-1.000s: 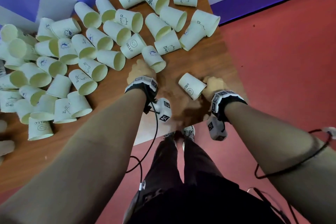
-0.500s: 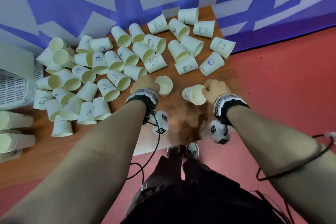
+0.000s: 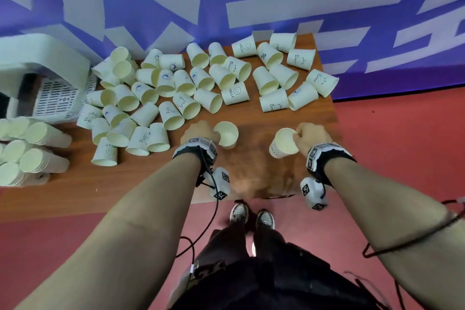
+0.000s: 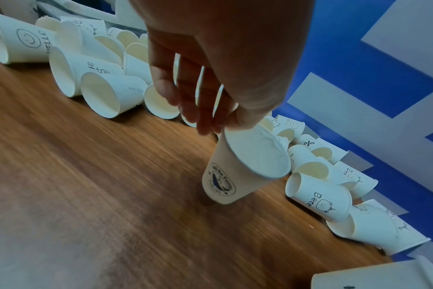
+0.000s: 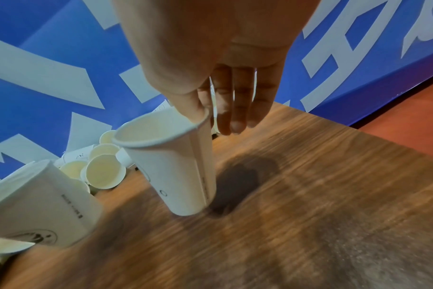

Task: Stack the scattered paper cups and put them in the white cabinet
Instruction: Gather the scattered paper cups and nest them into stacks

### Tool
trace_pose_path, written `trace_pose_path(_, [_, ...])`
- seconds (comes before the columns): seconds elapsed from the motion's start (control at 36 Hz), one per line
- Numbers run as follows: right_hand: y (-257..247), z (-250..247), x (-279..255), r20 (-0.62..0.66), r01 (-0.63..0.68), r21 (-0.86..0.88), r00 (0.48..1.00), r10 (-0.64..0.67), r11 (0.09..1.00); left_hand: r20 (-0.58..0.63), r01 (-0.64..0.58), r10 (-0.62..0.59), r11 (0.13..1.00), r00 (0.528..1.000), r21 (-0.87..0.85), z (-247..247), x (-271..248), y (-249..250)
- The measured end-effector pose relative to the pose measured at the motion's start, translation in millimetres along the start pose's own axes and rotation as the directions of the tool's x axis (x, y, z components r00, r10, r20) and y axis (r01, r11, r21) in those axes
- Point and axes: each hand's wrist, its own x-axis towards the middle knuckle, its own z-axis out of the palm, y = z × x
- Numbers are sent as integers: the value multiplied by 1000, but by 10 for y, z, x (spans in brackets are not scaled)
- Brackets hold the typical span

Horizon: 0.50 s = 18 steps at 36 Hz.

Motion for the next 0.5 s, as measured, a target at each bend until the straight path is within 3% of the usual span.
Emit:
trace_pose_path(0.19, [-307,2,-37,22,52,-18,998,-52,998,-47,72,-70,996,996,45,-38,-139,-46])
trace_pose_path(0.33, [-754,39,-90,35,121,-53,992,-120,991,-79,40,-40,999,996,8,-140,-183,-444])
trace_pose_path(0.5, [-1408,162,-224,44,213,-106,977,-210,971,-71,84,-87,996,994,-35,-338,-271,-1151])
